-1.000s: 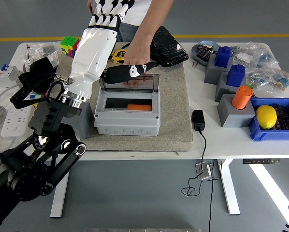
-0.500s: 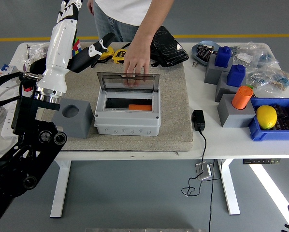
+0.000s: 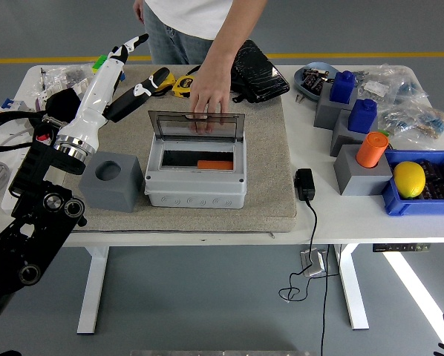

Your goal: Fetch the battery,place it into the box,close the lid of the box

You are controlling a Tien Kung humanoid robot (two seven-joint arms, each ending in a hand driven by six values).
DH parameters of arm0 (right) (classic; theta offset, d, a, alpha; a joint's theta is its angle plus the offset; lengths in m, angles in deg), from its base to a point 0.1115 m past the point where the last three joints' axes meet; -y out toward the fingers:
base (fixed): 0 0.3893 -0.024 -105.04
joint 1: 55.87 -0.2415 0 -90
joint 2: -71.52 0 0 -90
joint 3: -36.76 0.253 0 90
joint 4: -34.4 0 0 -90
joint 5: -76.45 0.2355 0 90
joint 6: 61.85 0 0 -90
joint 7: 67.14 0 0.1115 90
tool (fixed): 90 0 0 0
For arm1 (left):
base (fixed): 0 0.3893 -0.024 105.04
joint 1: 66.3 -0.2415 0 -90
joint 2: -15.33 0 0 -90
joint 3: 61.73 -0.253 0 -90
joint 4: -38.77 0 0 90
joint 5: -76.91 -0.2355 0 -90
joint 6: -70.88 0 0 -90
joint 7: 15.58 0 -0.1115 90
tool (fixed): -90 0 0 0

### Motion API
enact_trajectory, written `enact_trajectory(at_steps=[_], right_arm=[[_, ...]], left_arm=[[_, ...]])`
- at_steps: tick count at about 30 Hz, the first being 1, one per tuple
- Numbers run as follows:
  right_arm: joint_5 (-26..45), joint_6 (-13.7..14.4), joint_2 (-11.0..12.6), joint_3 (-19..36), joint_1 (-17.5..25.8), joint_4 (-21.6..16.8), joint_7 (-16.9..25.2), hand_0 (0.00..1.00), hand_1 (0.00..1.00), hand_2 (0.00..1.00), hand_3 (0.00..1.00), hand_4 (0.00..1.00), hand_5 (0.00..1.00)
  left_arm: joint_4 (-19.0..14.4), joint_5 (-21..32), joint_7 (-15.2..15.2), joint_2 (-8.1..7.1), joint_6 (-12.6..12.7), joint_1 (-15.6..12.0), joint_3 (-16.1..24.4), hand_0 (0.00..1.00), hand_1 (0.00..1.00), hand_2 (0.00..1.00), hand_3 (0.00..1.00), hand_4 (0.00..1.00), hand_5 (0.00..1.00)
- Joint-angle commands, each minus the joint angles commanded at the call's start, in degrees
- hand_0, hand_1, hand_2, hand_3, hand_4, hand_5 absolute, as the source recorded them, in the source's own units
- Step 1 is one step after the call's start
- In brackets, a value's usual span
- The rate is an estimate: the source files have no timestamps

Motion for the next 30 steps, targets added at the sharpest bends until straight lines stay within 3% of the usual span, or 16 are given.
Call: enact_trajectory(at_steps=[5,8,9,11,20,30], right_arm=[[0.0,0.0,0.1,-0.1,0.0,0.0,-0.1,0.835,0.775,0.757,0.794,0.998,0.998],[-0.2,0.0,0.2,0.0,0.1,0.0,-0.2,0.835,0.775,0.757,0.794,0.998,0.998],[-0.3,0.1,0.3,0.1,0.1,0.0,-0.3,0.834,0.774,0.757,0.793,0.998,0.998],[-0.4,0.1,0.3,0.1,0.1,0.0,-0.3,0.834,0.774,0.757,0.793,0.998,0.998],[0.0,0.2,0.3,-0.4,0.1,0.0,-0.3,0.835,0.775,0.758,0.793,0.998,0.998],[0.2,0.3,0.3,-0.3,0.0,0.0,-0.3,0.836,0.774,0.758,0.793,0.998,0.998]], left_arm=[[1.3,-7.0,-5.7,-3.20,-3.8,1.1,-2.8,0.946,0.924,0.853,0.850,0.998,0.998],[1.7,-8.3,-7.1,-4.09,-5.3,1.3,-3.8,0.946,0.924,0.853,0.850,0.998,0.998],[1.8,-8.8,-7.5,-4.23,-5.8,1.3,-4.1,0.837,0.824,0.783,0.771,0.998,0.998],[1.7,-9.4,-8.3,-4.31,-6.9,1.0,-4.4,0.837,0.824,0.783,0.771,0.998,0.998],[-2.6,-8.4,-9.5,-5.89,-9.2,-0.8,-7.0,0.792,0.786,0.753,0.737,0.998,0.998],[-6.6,-9.1,-9.9,-7.30,-9.4,-1.2,-8.5,0.773,0.769,0.734,0.729,0.998,0.998]])
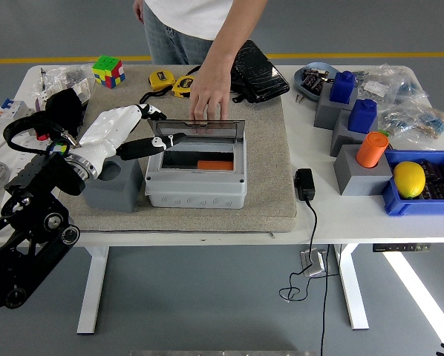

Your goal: Fetch the battery,place it into the box,close the lid of the box

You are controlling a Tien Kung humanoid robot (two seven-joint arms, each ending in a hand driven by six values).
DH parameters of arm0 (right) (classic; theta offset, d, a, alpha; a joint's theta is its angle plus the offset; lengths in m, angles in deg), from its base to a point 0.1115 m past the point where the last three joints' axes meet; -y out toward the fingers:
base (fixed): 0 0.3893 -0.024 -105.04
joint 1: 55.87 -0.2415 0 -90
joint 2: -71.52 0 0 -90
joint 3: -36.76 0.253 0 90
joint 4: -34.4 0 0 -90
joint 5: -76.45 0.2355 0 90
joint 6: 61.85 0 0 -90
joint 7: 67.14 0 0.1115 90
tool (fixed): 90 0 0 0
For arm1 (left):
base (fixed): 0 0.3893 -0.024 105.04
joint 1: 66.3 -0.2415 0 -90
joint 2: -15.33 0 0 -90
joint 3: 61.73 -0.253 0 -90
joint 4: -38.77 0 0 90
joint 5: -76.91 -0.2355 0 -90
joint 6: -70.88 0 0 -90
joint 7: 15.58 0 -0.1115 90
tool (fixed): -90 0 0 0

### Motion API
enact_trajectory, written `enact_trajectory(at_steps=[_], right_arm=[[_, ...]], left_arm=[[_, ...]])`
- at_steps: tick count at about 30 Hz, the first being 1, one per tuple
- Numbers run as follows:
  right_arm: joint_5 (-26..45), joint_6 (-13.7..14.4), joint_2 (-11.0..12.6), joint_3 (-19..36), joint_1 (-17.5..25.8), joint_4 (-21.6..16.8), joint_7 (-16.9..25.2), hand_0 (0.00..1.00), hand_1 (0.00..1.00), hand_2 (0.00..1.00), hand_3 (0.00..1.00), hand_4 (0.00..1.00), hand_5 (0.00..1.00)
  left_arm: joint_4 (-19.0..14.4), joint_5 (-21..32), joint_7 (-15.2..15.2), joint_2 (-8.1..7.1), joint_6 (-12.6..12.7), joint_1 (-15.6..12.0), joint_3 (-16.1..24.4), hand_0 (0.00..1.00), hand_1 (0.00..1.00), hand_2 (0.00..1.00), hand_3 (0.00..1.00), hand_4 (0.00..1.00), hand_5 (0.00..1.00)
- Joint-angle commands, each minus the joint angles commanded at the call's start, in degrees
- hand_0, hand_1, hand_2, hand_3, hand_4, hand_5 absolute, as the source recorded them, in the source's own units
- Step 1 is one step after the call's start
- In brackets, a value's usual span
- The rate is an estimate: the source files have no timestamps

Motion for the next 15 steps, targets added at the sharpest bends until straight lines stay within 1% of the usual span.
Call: enact_trajectory(at_steps=[2,5,10,15], right_arm=[[-0.2,0.0,0.0,0.2,0.0,0.0,0.0,0.836,0.774,0.758,0.793,0.998,0.998],[-0.2,0.0,0.1,0.3,0.0,0.0,-0.1,0.835,0.775,0.758,0.795,0.998,0.998],[-0.1,0.1,0.3,0.5,-0.2,0.0,0.0,0.835,0.775,0.758,0.793,0.998,0.998],[0.2,0.1,0.4,0.3,-0.4,0.0,0.1,0.835,0.775,0.758,0.793,0.998,0.998]], left_arm=[[-0.4,0.1,-0.1,-0.51,-0.1,0.0,-0.7,0.773,0.769,0.734,0.729,0.998,0.998],[-1.2,0.6,-0.2,-1.86,-0.2,-0.1,-2.4,0.771,0.768,0.733,0.724,0.998,0.998],[-2.1,2.7,-0.4,-5.00,-0.6,0.2,-6.4,0.770,0.770,0.734,0.725,0.998,0.998],[-3.0,4.1,-0.7,-7.72,-0.9,0.0,-8.4,0.770,0.769,0.735,0.732,0.998,0.998]])
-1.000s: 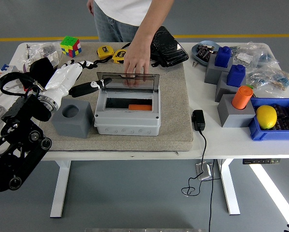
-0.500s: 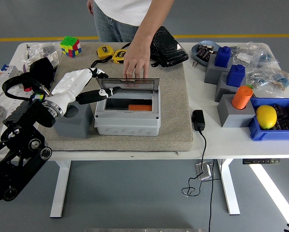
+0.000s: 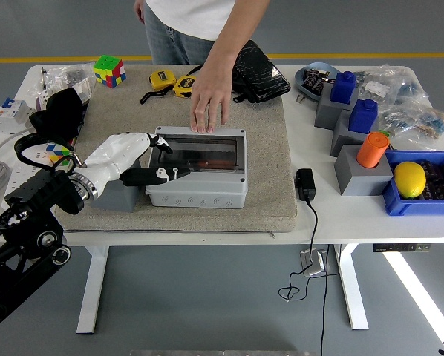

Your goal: Fetch the battery,place it into the box,close the lid of the box

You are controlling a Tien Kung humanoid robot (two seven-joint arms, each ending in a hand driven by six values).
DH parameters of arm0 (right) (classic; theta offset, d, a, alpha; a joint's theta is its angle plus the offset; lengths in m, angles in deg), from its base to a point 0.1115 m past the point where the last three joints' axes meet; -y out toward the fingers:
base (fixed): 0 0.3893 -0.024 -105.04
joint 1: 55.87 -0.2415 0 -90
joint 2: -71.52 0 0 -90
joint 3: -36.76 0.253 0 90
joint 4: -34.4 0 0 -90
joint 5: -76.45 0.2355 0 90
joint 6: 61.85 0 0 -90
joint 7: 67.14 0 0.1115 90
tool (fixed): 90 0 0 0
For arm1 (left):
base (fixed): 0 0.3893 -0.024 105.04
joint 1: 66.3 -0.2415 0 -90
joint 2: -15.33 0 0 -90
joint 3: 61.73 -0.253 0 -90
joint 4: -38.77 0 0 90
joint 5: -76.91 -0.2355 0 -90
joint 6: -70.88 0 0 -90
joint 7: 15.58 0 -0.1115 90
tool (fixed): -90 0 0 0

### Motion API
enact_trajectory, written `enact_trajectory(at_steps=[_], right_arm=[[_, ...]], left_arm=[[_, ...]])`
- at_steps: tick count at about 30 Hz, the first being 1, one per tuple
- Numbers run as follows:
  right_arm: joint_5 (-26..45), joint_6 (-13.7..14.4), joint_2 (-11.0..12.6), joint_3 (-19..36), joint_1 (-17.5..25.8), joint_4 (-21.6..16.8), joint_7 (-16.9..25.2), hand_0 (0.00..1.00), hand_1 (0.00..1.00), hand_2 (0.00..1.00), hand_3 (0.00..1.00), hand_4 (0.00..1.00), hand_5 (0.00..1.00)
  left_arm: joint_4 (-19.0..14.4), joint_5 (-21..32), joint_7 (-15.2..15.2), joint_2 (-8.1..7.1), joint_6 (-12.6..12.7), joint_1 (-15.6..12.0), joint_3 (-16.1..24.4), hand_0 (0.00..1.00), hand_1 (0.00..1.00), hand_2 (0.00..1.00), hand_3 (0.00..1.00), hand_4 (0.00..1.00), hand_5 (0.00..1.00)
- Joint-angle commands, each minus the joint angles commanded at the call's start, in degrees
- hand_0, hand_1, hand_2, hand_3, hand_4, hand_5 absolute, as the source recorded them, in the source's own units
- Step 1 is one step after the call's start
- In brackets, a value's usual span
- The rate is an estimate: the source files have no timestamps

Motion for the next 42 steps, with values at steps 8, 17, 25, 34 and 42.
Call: enact_trajectory(at_steps=[8,17,25,34,42], right_arm=[[-0.2,0.0,0.1,0.3,-0.1,0.0,0.0,0.834,0.775,0.758,0.794,0.998,0.998],[-0.3,0.0,-0.4,0.3,0.1,0.0,0.0,0.834,0.774,0.758,0.794,0.998,0.998],[-0.3,-0.1,-0.9,0.2,0.3,0.0,0.0,0.833,0.773,0.758,0.794,0.998,0.998],[-0.5,-0.1,-0.9,0.0,0.3,0.0,0.0,0.833,0.773,0.758,0.794,0.998,0.998],[-0.9,-0.2,-0.9,0.1,0.6,0.0,-0.1,0.833,0.773,0.758,0.793,0.998,0.998]], left_arm=[[-0.7,0.0,0.2,-1.90,0.8,0.7,-0.4,0.768,0.768,0.734,0.734,0.998,0.998],[1.7,-3.9,8.1,6.97,10.0,-2.7,12.5,0.767,0.803,0.761,0.771,0.998,0.998],[5.4,8.4,21.1,14.28,16.3,-5.5,24.7,0.858,0.911,0.874,0.868,0.998,0.998],[11.0,30.4,32.4,13.55,11.1,-6.4,30.9,0.903,0.950,0.902,0.897,0.998,0.998],[14.7,49.6,35.6,13.20,6.4,-8.0,32.8,0.922,0.968,0.917,0.909,0.998,0.998]])
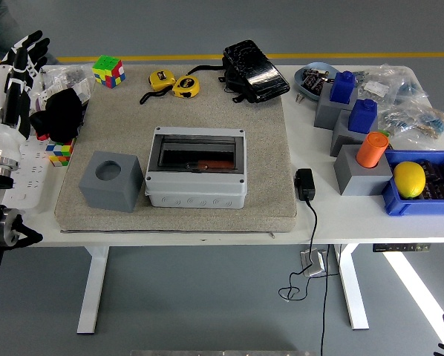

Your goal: Fetch the battery,place it into the box,close the lid of the box

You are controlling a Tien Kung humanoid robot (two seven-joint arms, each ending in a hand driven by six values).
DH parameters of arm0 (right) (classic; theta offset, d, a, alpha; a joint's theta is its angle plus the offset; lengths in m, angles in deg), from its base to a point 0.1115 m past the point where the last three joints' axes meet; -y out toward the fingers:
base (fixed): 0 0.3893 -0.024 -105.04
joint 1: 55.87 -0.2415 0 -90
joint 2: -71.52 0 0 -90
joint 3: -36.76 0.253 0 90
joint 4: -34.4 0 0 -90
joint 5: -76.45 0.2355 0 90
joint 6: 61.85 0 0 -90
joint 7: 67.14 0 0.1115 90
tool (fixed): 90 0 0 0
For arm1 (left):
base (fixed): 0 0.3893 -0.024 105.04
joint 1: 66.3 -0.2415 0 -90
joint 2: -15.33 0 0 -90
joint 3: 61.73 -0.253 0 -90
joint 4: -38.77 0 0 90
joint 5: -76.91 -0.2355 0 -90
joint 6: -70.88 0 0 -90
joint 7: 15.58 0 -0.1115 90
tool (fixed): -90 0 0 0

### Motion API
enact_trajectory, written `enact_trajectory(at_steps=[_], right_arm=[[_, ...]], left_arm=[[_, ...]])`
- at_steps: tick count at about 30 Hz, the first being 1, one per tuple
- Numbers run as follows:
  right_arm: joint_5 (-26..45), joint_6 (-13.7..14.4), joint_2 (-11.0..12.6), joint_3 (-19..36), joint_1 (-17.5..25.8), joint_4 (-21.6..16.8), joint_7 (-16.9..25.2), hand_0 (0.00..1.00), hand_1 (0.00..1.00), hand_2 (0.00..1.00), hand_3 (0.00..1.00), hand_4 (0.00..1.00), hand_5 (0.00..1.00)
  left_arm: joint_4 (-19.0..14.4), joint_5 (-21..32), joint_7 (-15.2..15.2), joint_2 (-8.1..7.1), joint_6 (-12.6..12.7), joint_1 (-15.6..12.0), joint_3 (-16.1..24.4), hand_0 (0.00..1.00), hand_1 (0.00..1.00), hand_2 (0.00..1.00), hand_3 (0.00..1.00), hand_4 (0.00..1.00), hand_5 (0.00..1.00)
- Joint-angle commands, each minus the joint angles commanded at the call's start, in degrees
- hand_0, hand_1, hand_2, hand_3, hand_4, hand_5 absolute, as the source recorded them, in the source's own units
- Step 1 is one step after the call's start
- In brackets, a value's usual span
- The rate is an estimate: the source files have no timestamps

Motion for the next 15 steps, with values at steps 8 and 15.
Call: enact_trajectory(at_steps=[8,15], right_arm=[[-0.2,-0.2,-0.5,0.0,0.0,0.0,0.3,0.835,0.773,0.757,0.793,0.998,0.998],[-2.2,-0.4,-0.9,1.9,0.6,0.0,0.3,0.836,0.774,0.759,0.793,0.998,0.998]], left_arm=[[3.1,18.8,2.6,-0.25,-6.3,-0.3,-2.3,0.950,0.979,0.931,0.915,0.998,0.998],[2.4,18.9,1.2,-0.76,-5.2,-1.3,-1.0,0.940,0.976,0.923,0.908,0.998,0.998]])
